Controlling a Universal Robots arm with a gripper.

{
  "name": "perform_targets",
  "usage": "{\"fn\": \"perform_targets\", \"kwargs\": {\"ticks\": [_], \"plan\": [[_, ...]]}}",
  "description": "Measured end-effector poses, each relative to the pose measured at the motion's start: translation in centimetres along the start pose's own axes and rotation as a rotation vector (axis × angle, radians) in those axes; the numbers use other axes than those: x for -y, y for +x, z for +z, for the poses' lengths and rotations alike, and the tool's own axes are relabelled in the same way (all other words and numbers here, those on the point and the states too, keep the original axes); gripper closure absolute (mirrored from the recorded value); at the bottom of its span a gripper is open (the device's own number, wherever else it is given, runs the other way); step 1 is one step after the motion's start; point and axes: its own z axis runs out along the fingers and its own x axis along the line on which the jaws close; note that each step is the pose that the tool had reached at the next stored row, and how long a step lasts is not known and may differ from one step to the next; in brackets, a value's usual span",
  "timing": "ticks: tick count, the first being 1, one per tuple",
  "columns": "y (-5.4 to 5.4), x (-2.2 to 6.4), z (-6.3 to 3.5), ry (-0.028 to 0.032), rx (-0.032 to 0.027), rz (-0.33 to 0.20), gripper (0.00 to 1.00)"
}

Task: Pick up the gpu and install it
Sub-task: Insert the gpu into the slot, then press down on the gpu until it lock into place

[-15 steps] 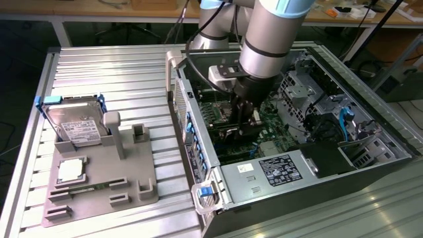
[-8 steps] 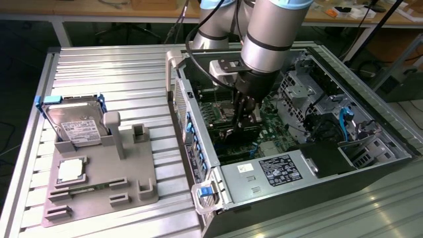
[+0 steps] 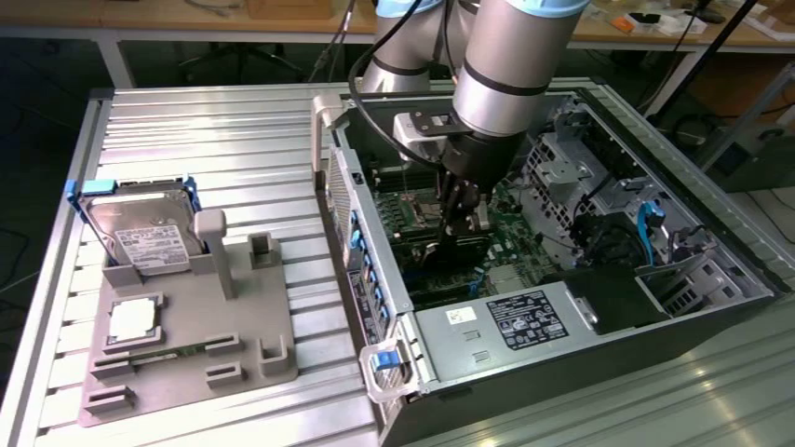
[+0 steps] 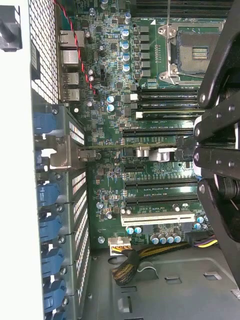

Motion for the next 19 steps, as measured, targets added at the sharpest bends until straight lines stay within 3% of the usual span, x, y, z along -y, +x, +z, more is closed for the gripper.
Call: {"fn": "perform_targets", "kwargs": {"ticks": [9,11,13,19], "plan": [[0.0,-0.01,0.0,0.0,0.0,0.0,0.89],[0.0,-0.66,0.01,-0.0001,-0.0006,0.0,0.89],[0.0,-1.18,0.06,0.0002,-0.0043,0.0,0.89],[0.0,-1.19,0.64,0.0,-0.0079,0.0,0.89]]}}
